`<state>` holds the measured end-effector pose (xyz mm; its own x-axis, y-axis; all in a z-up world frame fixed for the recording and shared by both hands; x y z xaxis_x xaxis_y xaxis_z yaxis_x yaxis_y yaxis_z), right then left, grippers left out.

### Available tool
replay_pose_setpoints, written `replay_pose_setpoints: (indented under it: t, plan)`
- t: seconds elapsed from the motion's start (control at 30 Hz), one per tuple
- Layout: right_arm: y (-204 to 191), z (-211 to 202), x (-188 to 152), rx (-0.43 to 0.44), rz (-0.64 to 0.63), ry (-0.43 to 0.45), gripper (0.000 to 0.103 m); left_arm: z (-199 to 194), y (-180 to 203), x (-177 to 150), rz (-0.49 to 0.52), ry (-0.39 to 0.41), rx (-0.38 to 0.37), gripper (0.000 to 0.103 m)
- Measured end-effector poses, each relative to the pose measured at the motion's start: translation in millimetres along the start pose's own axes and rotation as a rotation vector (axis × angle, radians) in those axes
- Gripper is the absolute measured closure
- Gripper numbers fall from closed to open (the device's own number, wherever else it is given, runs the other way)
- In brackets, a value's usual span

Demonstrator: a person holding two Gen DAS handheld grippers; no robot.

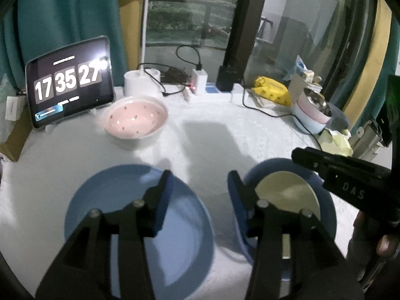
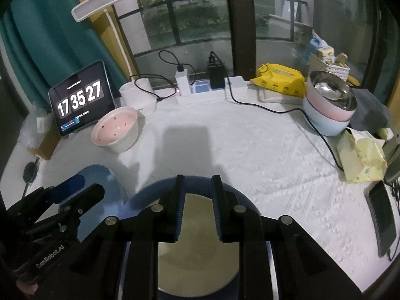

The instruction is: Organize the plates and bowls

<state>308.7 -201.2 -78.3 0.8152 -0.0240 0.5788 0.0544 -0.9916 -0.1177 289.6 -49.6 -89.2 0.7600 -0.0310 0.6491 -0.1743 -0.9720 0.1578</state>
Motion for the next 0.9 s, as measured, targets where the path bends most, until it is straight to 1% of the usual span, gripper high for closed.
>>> replay_pose_setpoints:
  t: [0.3,0.73,0.83,0.9]
  plan:
    - [-32.1,16.7,20.3,0.005,-0.032,-0.017,0.08,3.1,-37.9,16.0,-0.022,0.015,0.011,0.056]
    - [-80.9,38.5,39.9,0.022,-0.02,-0.043,0.078,10.8,-97.6,37.4,-0.059,0.021,0.026,0.056]
    - [-94.9,44.0,45.6,0.014,-0.029,-0.049,0.075,13.5,-110.7,42.4,-0.07,0.021,0.025,0.056]
    - [-102.0,46.8,49.7,0.011,-0.034,-0.052,0.07,16.0,-120.5,46.5,-0.08,0.022,0.022,0.056]
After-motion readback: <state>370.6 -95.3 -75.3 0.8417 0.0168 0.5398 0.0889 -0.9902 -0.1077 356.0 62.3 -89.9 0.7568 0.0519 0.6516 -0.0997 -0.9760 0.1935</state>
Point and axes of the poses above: each gripper's, at about its wrist camera, not at the fingertips, and z roughly the way its jaws point, y to its right, x to its top, the point moved 3 cm from there along z, roughly the way its jaws point, and after that the axes turned 3 degrees about -y, right-handed, at the moved point
